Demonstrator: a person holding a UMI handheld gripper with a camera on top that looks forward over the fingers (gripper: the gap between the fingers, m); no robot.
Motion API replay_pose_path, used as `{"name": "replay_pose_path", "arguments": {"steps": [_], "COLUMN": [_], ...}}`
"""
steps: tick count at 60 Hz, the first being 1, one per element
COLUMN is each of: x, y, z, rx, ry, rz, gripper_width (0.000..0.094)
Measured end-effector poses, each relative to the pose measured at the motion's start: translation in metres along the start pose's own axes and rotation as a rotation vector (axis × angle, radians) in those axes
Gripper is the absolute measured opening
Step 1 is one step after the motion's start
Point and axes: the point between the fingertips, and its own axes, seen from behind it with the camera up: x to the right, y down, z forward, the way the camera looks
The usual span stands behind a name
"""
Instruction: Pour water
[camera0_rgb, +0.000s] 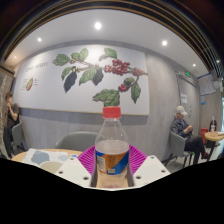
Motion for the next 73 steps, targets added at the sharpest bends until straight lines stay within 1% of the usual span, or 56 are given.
{"name": "replay_pose_path", "arguments": {"steps": [1,3,4,9,10,11,21,28,31,34,35,37,39,40,42,46,51,57,65,73], "x": [-0.001,0.007,-0.001,-0.007,0.002,-0.003,0.007,0.004,0.003,0.004,0.002,0.004,0.007,0.010,0.012,0.017,0.007,-0.011,-0.034,-0.034], "y": [-0.005,-0.003,-0.015,-0.017,-0.007,-0.014,-0.015,-0.010,-0.010,-0.008,-0.007,0.004,0.008,0.008,0.003,0.002,-0.009,-0.010,-0.007,-0.001], "z": [0.000,0.003,-0.005,-0.005,0.003,-0.002,0.008,0.006,0.006,0.006,0.007,0.006,0.000,-0.004,-0.005,-0.035,-0.064,-0.127,-0.199,-0.246], "rx": [0.022,0.023,0.014,-0.016,-0.011,-0.026,-0.090,-0.104,-0.111,-0.125,-0.144,-0.191,-0.227,-0.234,-0.237,-0.227,-0.224,-0.232,-0.267,-0.275], "ry": [0.001,0.005,0.013,0.004,0.000,0.005,-0.015,-0.022,-0.031,-0.037,-0.035,-0.031,-0.025,-0.019,-0.013,-0.010,-0.049,-0.126,-0.227,-0.232], "rz": [-0.004,-0.007,-0.002,-0.008,-0.006,0.001,0.065,0.091,0.088,0.082,0.079,0.073,0.063,0.060,0.058,0.059,0.080,0.131,0.169,0.163], "gripper_width": [0.0414,0.0415,0.0414,0.0415,0.0414,0.0415,0.0415,0.0427,0.0475,0.0549,0.0576,0.0690,0.0839,0.0869,0.0840,0.0852,0.0850,0.0848,0.0849,0.0850]}}
